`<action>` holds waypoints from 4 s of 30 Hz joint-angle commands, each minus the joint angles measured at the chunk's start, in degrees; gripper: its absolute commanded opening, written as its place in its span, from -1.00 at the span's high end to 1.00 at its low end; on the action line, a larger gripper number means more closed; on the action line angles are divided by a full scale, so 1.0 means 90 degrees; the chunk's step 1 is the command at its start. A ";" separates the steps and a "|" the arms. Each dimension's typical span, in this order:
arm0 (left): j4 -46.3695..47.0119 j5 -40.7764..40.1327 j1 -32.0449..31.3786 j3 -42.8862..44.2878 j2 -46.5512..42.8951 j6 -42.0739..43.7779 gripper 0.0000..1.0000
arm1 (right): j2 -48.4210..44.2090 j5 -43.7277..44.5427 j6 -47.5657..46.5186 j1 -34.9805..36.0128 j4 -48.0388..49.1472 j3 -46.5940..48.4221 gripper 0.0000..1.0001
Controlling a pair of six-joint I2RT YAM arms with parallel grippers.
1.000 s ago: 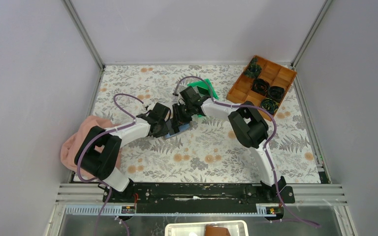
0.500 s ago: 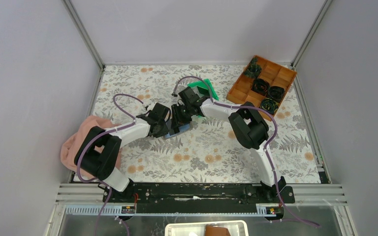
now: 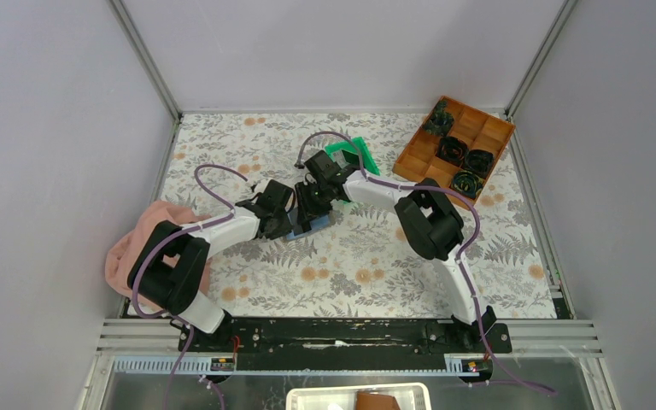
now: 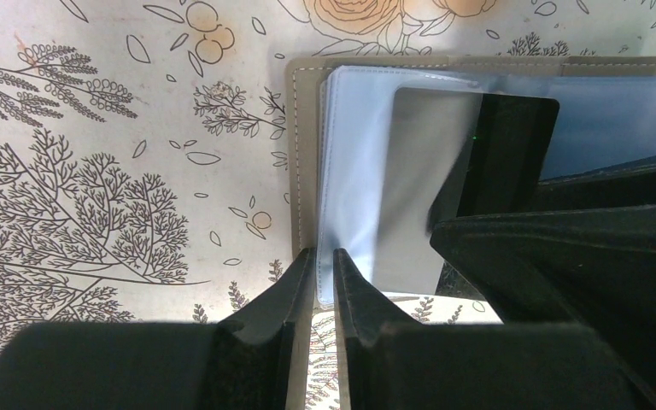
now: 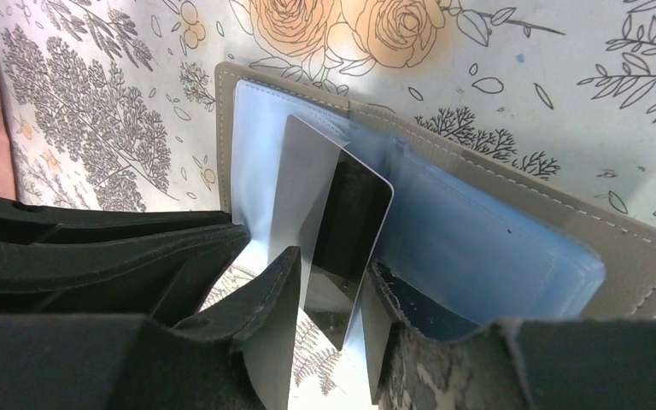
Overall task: Put the credit cards into the card holder
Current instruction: Insert the credit card into the card holder.
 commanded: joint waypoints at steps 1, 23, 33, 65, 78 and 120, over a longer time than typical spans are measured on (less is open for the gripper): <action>-0.0246 -0.0335 0.0049 -0.0370 0.0428 0.0083 0.64 | 0.0232 0.0268 -0.0161 0.0217 -0.0700 0.0349 0.23; -0.0056 -0.0225 0.0049 -0.0363 0.0413 0.0187 0.64 | 0.0436 0.0204 -0.0039 0.0521 -0.0836 0.0788 0.20; -0.0016 -0.0223 0.0081 -0.0484 0.0345 0.0167 0.64 | -0.0225 0.0237 0.0069 0.0406 -0.0183 0.0171 0.17; 0.0027 -0.0212 0.0146 -0.0523 0.0354 0.0177 0.64 | -0.0849 0.1559 -0.0016 0.0075 0.0203 -0.0504 0.60; 0.0037 -0.0213 0.0171 -0.0485 0.0383 0.0253 0.64 | -0.0511 0.1257 0.0071 0.0085 0.0119 -0.0445 0.80; 0.0105 -0.0509 0.0254 -0.0718 -0.0507 0.0323 0.63 | -0.0206 0.1220 0.0195 0.0402 0.0051 -0.0227 0.79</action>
